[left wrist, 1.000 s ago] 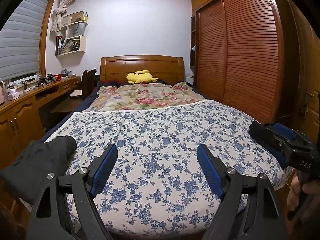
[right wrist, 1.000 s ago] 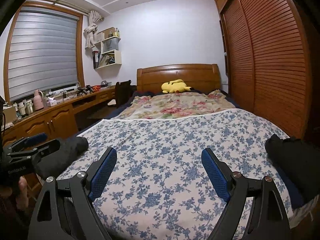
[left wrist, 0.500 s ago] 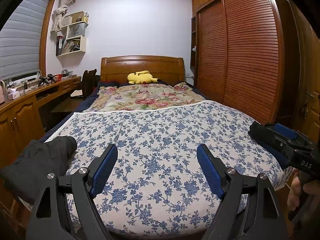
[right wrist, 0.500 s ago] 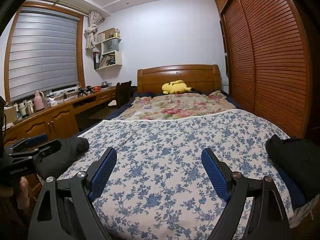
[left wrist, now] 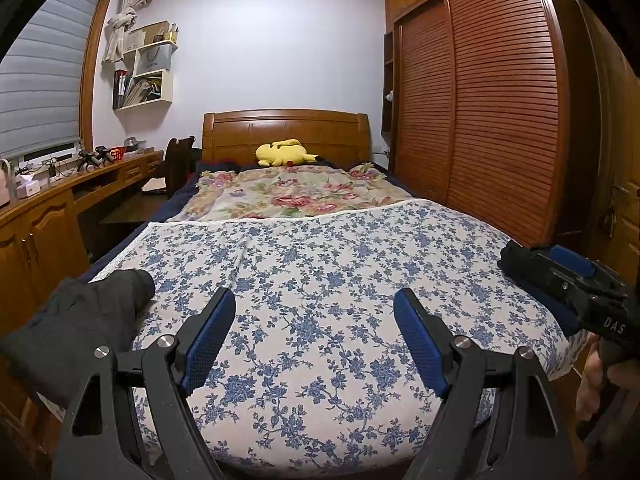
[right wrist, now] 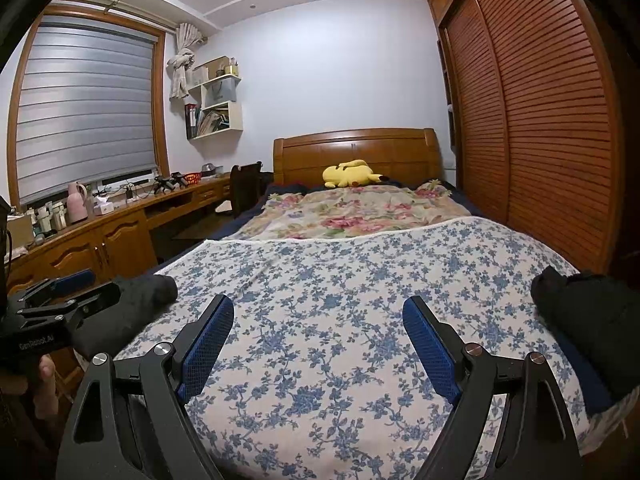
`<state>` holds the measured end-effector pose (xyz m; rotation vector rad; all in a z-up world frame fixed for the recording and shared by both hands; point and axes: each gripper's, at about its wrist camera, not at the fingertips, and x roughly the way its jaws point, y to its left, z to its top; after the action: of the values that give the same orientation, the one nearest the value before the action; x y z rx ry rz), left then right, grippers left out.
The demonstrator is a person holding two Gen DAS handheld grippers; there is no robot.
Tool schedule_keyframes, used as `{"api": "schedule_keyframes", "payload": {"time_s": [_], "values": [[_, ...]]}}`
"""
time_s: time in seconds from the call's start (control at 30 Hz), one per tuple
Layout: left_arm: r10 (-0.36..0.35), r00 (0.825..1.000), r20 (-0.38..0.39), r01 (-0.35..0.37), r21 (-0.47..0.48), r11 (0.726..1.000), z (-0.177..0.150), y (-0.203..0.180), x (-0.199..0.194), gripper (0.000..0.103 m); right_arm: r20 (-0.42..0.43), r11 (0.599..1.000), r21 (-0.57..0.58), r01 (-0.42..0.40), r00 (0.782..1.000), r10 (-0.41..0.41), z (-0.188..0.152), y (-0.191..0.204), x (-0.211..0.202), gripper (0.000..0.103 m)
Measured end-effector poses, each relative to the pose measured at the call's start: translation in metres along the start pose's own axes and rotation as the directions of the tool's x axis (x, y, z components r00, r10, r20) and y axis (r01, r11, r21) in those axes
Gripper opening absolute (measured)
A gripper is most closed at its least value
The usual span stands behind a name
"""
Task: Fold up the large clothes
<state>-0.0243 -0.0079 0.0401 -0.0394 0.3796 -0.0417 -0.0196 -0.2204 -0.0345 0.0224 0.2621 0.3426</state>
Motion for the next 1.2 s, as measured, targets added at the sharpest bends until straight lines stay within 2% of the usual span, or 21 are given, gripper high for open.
{"api": "schedule_keyframes", "payload": {"time_s": [1.2], "values": [[0.0,1.0,0.001,0.0,-0.001,1.0,-0.0033,0.0036,0.0004,0.082,0.003,1.0,0.0,-0.001,1.0,0.001,-0.0002,0.0035,-0.0011,0.087]]}}
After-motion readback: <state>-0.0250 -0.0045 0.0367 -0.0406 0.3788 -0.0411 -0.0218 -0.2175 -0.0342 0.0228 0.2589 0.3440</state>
